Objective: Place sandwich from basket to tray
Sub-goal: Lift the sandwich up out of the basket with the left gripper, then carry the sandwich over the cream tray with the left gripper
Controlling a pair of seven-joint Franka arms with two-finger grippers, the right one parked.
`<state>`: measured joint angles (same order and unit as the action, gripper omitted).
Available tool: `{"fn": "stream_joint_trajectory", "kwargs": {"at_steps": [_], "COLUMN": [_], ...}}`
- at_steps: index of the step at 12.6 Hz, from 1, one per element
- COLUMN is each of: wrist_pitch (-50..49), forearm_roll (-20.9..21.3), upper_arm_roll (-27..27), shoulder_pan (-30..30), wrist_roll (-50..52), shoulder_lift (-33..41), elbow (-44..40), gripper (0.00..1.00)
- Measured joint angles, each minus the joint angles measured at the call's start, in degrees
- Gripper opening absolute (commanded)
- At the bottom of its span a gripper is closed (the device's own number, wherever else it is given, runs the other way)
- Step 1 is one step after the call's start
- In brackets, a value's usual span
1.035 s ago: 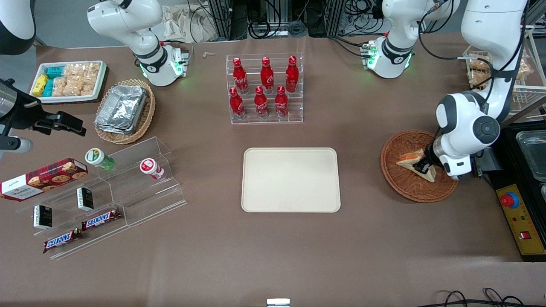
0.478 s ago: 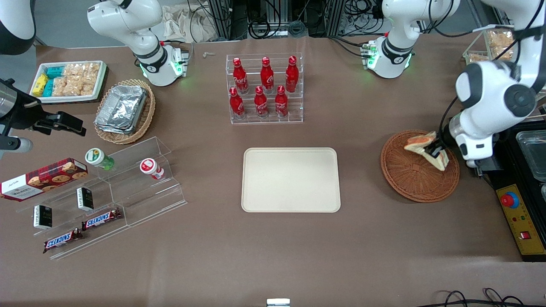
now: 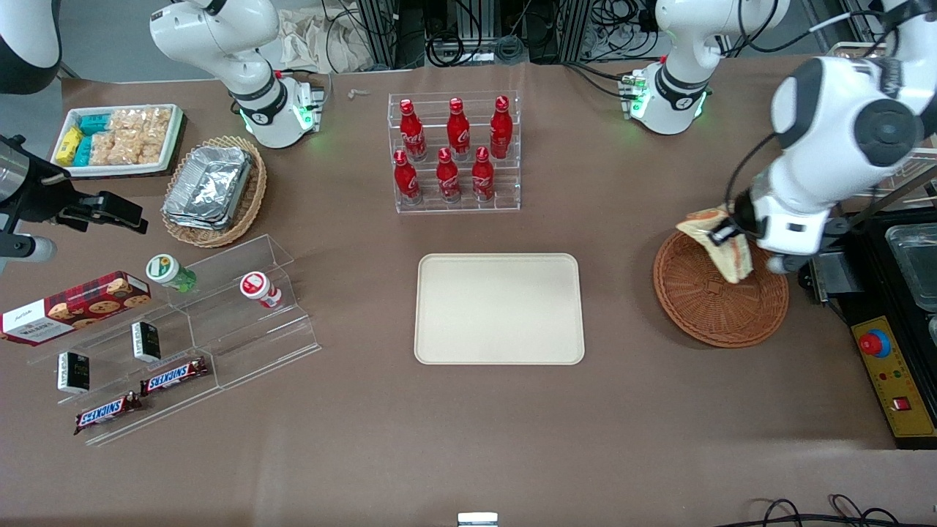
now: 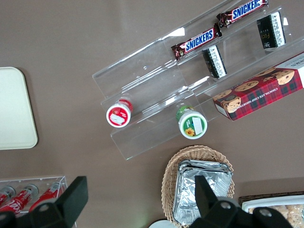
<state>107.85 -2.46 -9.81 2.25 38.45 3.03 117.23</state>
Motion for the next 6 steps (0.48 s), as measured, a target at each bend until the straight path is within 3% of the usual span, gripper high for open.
{"fn": "stream_joint_trajectory", "kwargs": {"at_steps": [6], "wrist_pitch": [5.4], "forearm_roll": [0.23], "upper_arm_roll": [-11.4], "shoulder_pan": [0.54], "wrist_roll": [-3.99], "shoulder_lift": [-5.74], "elbow": [-2.28], "gripper": [0.0]}}
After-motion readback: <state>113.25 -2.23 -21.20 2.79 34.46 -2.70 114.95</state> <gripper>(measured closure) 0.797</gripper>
